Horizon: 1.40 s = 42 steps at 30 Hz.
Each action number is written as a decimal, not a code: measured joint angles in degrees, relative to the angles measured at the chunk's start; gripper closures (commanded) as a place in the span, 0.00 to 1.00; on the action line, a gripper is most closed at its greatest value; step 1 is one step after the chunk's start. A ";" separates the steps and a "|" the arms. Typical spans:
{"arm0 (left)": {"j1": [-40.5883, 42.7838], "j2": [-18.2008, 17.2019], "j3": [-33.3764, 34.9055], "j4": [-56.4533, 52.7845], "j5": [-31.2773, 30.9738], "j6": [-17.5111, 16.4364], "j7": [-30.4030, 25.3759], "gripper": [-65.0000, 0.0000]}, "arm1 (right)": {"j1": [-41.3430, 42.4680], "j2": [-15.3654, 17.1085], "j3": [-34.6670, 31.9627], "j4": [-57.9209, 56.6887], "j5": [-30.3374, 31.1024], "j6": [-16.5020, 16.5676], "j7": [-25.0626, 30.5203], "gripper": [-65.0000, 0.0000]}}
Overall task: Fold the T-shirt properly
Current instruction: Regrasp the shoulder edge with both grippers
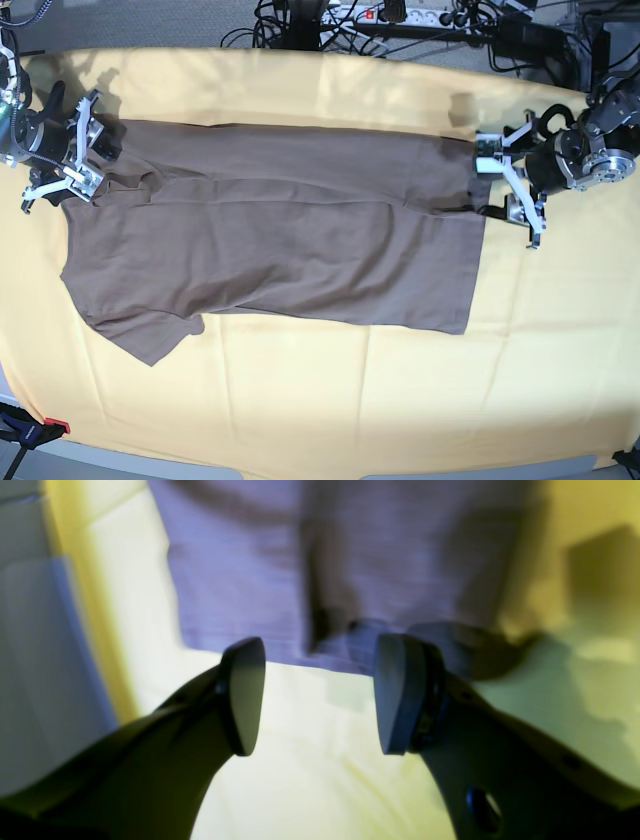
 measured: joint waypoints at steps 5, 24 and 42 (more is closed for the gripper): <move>0.02 -2.84 0.00 2.05 -4.79 -10.29 -0.61 0.47 | -1.05 0.74 0.00 0.50 5.40 0.02 -9.11 0.49; 0.46 -2.10 0.00 0.68 -4.94 -9.07 -3.63 0.47 | -10.62 2.36 0.50 -7.93 -15.26 -2.62 9.66 0.49; 0.37 8.48 -0.26 -10.99 -3.19 -4.42 -3.69 0.47 | -10.62 2.36 0.48 -7.93 -15.28 -3.43 9.66 0.49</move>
